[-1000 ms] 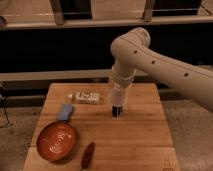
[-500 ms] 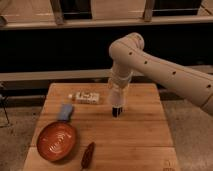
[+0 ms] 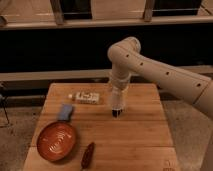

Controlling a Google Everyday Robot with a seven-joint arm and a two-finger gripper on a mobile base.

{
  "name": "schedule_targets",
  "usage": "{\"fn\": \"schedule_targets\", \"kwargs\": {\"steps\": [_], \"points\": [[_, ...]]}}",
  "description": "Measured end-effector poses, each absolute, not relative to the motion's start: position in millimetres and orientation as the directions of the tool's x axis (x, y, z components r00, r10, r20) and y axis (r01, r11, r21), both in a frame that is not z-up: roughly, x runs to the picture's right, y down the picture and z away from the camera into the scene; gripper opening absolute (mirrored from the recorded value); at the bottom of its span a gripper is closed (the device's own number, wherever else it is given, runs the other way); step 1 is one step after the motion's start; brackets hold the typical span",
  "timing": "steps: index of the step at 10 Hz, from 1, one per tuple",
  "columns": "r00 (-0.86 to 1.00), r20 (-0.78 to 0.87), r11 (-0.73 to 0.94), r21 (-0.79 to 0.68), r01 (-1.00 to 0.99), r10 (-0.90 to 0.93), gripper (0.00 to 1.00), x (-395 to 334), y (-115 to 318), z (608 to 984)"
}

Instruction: Place the ceramic cup over the eraser

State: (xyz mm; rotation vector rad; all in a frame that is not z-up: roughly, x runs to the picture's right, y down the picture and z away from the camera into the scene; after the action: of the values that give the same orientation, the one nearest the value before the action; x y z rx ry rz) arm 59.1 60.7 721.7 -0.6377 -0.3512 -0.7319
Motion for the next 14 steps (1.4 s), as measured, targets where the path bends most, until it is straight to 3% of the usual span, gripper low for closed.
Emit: {"fn": "schedule_targets", "kwargs": {"steps": [1,3,8,9,10,14], "points": [[0.703,0.509,0.566,-0.423,0.707,-0.497,0.01,58,66,728],[0.71,0.515,0.567,-0.436,0.699,-0.48,0.17,56,73,737],[0.744,0.54,0.597,-0.465,0.653,-0.393,0.69,58,88,762],[0.749,0.544,0.599,-0.473,0.646,-0.378,0.76,59,93,767],[0.755,0.548,0.604,-0.48,0.637,-0.361,0.8,60,96,772],[0.761,0.548,0.612,-0.482,0.627,-0.348,0.79,65,100,780]]}}
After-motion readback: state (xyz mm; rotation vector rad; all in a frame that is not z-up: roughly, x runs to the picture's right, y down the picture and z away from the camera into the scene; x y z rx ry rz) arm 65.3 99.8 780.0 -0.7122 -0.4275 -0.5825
